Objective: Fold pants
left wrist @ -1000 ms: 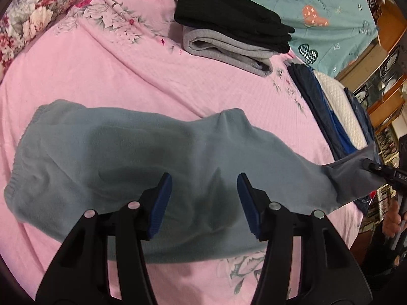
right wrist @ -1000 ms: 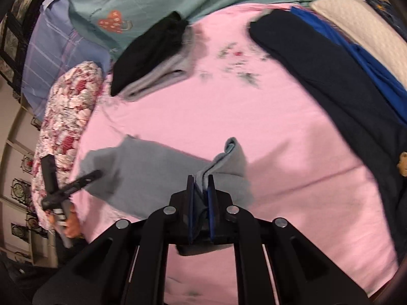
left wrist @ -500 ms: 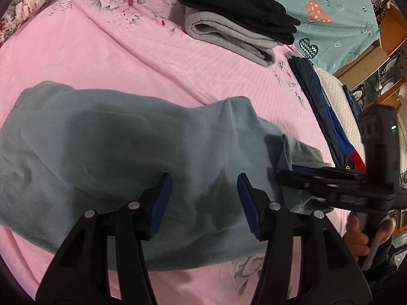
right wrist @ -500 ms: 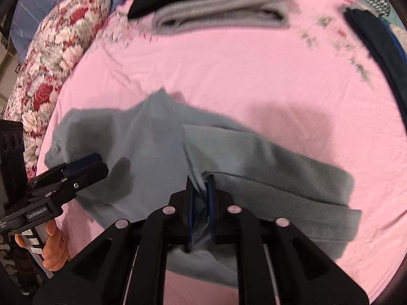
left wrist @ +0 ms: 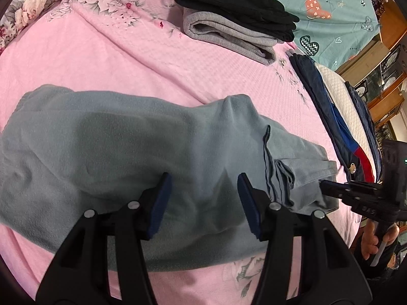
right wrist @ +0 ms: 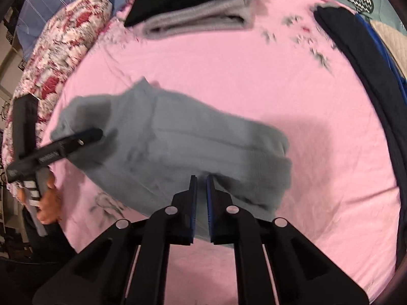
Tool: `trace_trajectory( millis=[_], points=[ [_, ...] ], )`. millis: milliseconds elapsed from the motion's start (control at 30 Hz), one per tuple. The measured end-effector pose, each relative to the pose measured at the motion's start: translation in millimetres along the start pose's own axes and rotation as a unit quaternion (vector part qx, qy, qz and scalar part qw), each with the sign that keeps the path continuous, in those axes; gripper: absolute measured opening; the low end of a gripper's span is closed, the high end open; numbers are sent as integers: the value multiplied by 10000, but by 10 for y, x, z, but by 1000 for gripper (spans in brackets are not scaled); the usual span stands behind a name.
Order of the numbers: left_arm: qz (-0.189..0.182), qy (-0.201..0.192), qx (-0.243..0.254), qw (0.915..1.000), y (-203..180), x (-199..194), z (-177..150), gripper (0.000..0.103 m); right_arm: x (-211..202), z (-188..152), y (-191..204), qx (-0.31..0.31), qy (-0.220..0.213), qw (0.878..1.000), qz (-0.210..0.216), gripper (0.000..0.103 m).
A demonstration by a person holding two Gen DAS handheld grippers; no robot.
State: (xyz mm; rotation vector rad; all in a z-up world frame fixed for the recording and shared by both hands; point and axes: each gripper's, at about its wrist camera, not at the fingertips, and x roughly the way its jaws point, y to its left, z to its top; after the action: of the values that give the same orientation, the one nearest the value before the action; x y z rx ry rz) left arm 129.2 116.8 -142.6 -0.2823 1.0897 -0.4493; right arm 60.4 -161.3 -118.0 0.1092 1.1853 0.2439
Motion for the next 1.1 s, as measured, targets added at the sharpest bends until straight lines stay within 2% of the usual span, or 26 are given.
trace_trajectory(
  millis=[133, 333, 500, 600, 667, 733, 767, 833, 900, 967, 1033, 1100],
  points=[
    [-50, -3, -45, 10000, 22, -5, 3, 55, 144, 59, -44, 76, 42, 9999, -61, 9],
    [-51, -2, -38, 10000, 15, -6, -3, 55, 209, 472, 49, -222, -118, 9996, -126, 9],
    [33, 0, 59, 10000, -25, 4, -1, 56, 535, 669, 10, -215, 134, 9995, -203, 9],
    [-19, -91, 188, 9998, -107, -72, -22, 57, 463, 688, -16, -185, 229, 9996, 23, 9],
    [-178, -144, 270, 9994, -217, -153, -30, 57, 229, 651, -80, -80, 167, 9991, 392, 11],
    [-384, -164, 328, 9986, -398, -231, -4, 57, -93, 572, -189, -116, -121, 9990, 417, 27],
    [-491, -156, 335, 9981, -493, -245, 20, 57, -254, 495, -290, -84, -296, 9992, 268, 42],
    [-812, -5, 356, 9961, -720, -186, 67, 57, -399, 339, -457, 37, -448, 9990, 25, 44],
    [-1021, 197, 474, 9934, -987, -35, 78, 57, -450, 132, -577, 28, -582, 9975, -392, 44],
    [-1045, 425, 591, 9919, -1202, 155, 64, 55, -423, -70, -585, -198, -636, 9953, -704, 43],
    [-1074, 689, 742, 9890, -1388, 370, 31, 55, -373, -194, -561, -343, -627, 9952, -663, 41],
    [-922, 887, 777, 9887, -1480, 548, -2, 55, -328, -265, -519, -527, -751, 9933, -704, 37]
  ],
)
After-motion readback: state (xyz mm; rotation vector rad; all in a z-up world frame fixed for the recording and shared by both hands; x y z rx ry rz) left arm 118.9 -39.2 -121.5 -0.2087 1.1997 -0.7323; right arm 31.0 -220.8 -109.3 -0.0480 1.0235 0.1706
